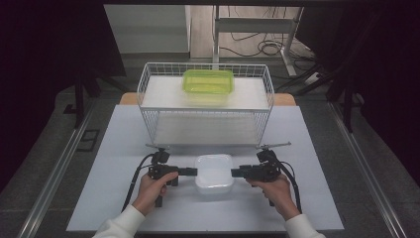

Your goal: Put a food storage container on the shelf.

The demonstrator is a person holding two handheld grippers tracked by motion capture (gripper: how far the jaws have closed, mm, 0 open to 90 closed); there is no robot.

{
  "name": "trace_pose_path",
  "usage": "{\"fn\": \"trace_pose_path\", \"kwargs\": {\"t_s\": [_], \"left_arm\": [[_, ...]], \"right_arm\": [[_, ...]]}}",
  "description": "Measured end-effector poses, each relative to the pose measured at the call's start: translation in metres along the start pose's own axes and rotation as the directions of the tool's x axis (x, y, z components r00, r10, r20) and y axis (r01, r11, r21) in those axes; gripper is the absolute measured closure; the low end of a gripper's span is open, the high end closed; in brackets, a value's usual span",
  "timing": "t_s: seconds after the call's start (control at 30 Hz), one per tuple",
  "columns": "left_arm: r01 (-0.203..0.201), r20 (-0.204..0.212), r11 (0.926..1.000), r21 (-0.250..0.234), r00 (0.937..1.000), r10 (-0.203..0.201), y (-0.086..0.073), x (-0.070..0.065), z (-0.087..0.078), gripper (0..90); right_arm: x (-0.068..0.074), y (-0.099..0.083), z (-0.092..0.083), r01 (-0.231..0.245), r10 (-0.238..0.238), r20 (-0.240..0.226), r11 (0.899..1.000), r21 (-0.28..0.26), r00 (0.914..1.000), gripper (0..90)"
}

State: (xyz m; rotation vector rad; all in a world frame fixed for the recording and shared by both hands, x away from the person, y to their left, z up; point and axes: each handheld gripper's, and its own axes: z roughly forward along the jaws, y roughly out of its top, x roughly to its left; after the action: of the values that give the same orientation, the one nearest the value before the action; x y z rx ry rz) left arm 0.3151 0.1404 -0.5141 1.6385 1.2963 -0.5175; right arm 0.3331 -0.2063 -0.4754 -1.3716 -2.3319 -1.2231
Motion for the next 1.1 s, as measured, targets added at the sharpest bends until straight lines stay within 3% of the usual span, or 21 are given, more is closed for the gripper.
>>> {"fn": "trace_pose_path", "kwargs": {"t_s": [0.37, 0.73, 1.1], "left_arm": [[0.016, 0.039, 0.9997, 0.018, 0.9991, -0.016, 0.0, 0.003, 0.004, 64.3], [0.019, 0.044, 0.9995, 0.023, 0.9988, -0.02, 0.0, 0.005, 0.004, 67.9], [0.067, 0.09, 0.9978, 0.002, 0.9937, -0.067, -0.002, 0.009, 0.0, 73.6]], "right_arm": [[-0.008, -0.001, 0.006, -0.052, 0.053, -0.042, 0.999, 0.008, 0.9977, 53.5], [-0.02, -0.002, 0.012, -0.153, 0.152, -0.143, 0.988, 0.007, 0.978, 63.9], [-0.019, -0.003, 0.012, -0.191, 0.193, -0.164, 0.981, 0.023, 0.9676, 70.3]]}}
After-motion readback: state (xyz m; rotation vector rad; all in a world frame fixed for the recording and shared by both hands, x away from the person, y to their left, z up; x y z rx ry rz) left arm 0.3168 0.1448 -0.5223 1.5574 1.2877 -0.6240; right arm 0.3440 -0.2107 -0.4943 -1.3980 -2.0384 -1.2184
